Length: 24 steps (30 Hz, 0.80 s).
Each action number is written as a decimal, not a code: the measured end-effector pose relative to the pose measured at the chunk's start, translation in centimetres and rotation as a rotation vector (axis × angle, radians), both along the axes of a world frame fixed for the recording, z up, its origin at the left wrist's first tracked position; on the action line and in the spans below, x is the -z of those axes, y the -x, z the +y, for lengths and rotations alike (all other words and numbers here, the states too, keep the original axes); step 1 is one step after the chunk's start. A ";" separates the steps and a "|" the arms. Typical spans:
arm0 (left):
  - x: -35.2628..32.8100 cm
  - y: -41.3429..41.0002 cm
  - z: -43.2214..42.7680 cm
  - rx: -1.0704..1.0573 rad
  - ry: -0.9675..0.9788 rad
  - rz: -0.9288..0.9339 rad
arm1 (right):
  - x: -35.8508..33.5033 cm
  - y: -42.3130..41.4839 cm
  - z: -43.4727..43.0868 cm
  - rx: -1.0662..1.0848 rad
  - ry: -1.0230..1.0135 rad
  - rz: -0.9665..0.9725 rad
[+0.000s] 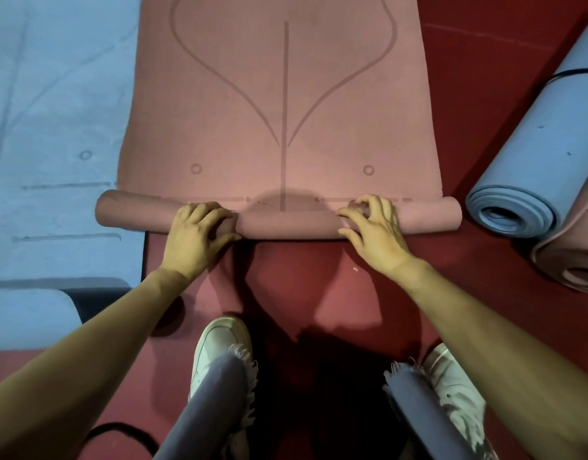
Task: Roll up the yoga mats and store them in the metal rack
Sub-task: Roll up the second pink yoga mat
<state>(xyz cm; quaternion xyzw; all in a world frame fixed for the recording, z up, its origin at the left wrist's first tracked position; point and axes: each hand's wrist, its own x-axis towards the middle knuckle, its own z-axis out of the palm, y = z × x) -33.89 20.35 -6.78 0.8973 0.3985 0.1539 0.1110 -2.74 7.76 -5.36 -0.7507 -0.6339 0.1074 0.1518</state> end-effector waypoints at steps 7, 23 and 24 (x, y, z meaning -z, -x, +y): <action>-0.8 -1.2 1.9 0.011 0.055 0.075 | 1.0 1.0 -0.1 0.029 -0.197 -0.168; -0.1 -1.1 3.8 0.016 0.060 -0.001 | -1.7 -1.8 3.6 -0.076 0.123 0.098; -0.4 -1.2 3.9 0.010 0.062 0.014 | -1.9 -1.9 3.9 -0.077 0.138 0.111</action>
